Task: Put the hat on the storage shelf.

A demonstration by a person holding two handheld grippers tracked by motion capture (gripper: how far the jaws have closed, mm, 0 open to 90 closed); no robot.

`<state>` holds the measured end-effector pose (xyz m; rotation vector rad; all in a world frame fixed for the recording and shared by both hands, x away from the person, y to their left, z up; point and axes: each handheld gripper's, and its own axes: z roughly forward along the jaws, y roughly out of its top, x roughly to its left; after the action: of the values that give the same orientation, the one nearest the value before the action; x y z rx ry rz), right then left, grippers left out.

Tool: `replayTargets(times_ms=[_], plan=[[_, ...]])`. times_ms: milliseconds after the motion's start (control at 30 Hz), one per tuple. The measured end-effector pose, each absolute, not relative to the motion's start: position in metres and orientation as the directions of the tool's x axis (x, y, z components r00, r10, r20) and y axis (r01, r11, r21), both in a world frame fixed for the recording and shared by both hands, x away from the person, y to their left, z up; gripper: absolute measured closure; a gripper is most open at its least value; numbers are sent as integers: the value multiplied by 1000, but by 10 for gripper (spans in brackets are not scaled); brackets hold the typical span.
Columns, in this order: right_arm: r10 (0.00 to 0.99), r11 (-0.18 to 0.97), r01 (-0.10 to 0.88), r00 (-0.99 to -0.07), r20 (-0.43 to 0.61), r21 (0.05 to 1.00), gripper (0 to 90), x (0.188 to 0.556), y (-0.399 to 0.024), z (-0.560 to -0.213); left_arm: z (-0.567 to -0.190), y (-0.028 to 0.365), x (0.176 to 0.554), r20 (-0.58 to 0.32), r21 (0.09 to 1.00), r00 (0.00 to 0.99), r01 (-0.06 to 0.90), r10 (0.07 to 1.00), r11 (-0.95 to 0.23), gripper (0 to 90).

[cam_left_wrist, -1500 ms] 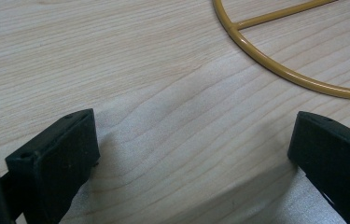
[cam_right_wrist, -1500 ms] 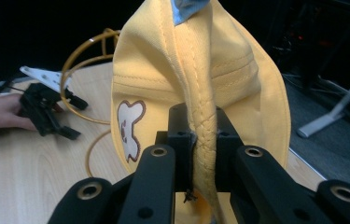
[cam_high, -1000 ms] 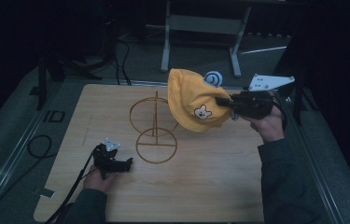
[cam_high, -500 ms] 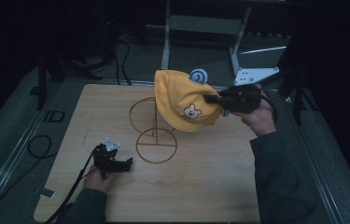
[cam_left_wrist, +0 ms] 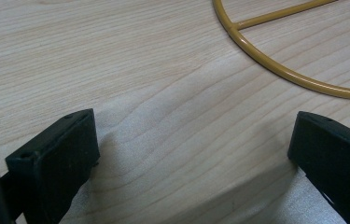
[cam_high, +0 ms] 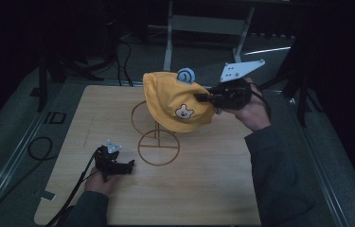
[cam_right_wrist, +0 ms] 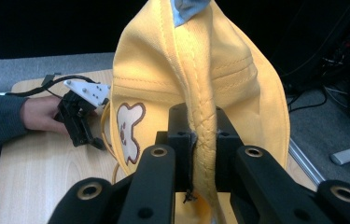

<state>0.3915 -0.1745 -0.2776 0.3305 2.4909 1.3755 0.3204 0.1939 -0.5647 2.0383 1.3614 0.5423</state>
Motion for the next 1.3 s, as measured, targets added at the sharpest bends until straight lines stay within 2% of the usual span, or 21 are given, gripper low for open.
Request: replayTargets(times_ms=[800, 1300], plan=[[286, 668, 99, -949, -131, 738, 811, 408, -112, -268, -565, 194, 320, -3, 692, 382, 668, 924, -275, 19], [318, 700, 124, -936, -153, 703, 783, 419, -63, -271, -565, 194, 320, -1, 691, 383, 668, 924, -276, 19]])
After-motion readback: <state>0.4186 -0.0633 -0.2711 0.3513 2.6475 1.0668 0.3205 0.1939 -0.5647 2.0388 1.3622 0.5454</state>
